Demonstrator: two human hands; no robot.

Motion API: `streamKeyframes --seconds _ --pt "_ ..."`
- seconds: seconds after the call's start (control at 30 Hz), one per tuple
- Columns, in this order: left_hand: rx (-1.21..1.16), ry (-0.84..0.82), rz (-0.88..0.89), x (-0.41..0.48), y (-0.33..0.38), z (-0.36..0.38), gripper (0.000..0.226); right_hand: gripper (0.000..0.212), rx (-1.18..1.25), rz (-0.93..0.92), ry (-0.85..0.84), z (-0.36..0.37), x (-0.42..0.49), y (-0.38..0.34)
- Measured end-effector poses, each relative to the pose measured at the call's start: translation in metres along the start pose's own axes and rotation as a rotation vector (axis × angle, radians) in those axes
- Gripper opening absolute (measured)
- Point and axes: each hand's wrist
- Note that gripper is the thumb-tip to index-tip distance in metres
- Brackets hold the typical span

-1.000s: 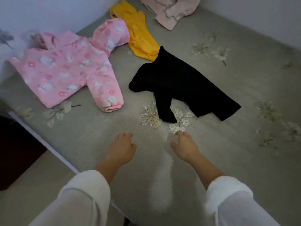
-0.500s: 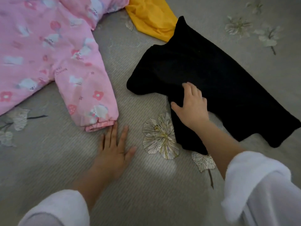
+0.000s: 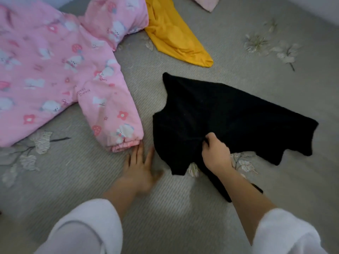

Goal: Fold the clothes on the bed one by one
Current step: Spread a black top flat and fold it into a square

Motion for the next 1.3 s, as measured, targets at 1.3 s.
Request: streamKeyframes --seconds 1.3 --pt "-1.280 -0.381 0.549 -0.485 0.273 -0.210 0.023 0.038 0.602 0.269 0.263 -0.228 -0.459 -0.010"
Point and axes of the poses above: each hand's wrist, its own x-axis towards the middle knuckle, its own z-axis out of the palm, y = z × x, and after that the axes turned 5 degrees about -z, right-handed
